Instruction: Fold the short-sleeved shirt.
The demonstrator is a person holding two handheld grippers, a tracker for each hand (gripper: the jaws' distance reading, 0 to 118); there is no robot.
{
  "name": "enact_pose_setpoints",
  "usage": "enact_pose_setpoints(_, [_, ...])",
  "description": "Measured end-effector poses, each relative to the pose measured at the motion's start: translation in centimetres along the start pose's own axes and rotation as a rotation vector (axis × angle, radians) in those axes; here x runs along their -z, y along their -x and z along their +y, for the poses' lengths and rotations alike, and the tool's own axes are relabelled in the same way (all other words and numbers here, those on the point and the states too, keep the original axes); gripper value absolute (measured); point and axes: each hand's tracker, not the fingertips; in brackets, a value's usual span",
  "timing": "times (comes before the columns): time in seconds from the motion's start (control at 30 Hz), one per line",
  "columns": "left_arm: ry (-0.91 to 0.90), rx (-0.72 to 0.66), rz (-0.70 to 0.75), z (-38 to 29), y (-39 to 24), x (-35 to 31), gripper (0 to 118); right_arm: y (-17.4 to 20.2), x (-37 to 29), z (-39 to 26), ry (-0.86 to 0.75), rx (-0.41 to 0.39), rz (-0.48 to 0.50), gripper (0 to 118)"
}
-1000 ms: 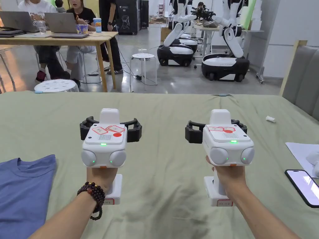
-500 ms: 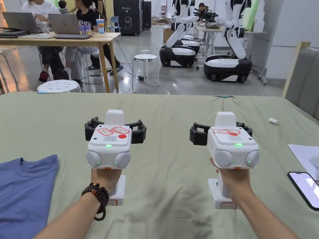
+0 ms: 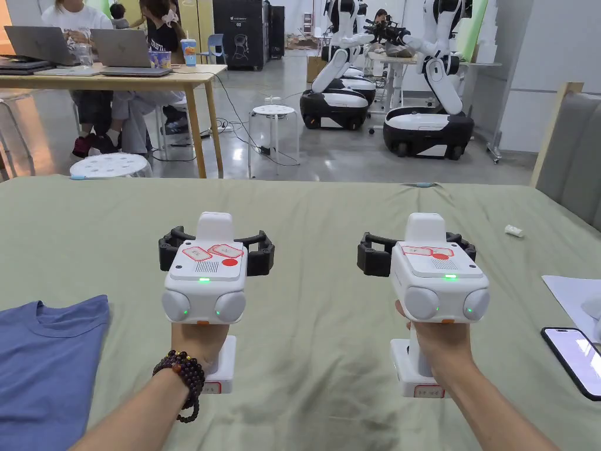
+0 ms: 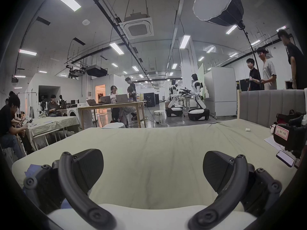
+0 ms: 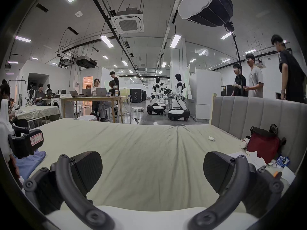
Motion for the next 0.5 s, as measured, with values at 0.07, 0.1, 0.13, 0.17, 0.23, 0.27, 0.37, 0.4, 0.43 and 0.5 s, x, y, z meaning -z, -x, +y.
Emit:
enact_pose_setpoints(0.07, [0.001, -0.001, 0.001, 0.00, 0.05, -0.02, 118, 0.10, -0.06, 0.01, 0.001, -0.007, -0.001, 118])
enact_pose_setpoints(0.1, [0.002, -0.003, 0.001, 0.03, 0.08, -0.04, 118, 0.14, -0.10, 0.01, 0.001, -0.009, 0.002, 118])
enact_pose_setpoints(0.13, [0.001, -0.004, 0.002, 0.03, 0.13, -0.03, 118, 0.16, -0.13, 0.01, 0.000, -0.010, 0.004, 118])
enact_pose_setpoints(0.17, [0.000, -0.006, 0.001, 0.06, 0.19, -0.03, 118, 0.19, -0.16, 0.02, -0.001, -0.011, 0.005, 118])
enact_pose_setpoints(0.23, [-0.002, -0.009, 0.002, 0.16, 0.25, -0.03, 118, 0.21, -0.16, 0.04, -0.002, -0.011, 0.006, 118])
enact_pose_setpoints(0.27, [-0.001, -0.010, 0.001, 0.22, 0.29, -0.01, 118, 0.23, -0.19, 0.05, -0.004, -0.011, 0.005, 118])
enact_pose_setpoints(0.37, [-0.005, -0.017, 0.001, 0.35, 0.35, -0.06, 118, 0.30, -0.29, 0.10, -0.002, -0.009, -0.001, 118])
enact_pose_setpoints(0.4, [-0.005, -0.019, 0.002, 0.38, 0.34, -0.10, 118, 0.33, -0.31, 0.12, 0.003, -0.010, -0.005, 118])
enact_pose_setpoints(0.43, [-0.005, -0.020, -0.001, 0.39, 0.34, -0.13, 118, 0.33, -0.32, 0.12, 0.003, -0.010, -0.004, 118])
enact_pose_setpoints(0.5, [-0.005, -0.018, -0.001, 0.38, 0.32, -0.18, 118, 0.29, -0.31, 0.07, 0.001, -0.008, -0.001, 118])
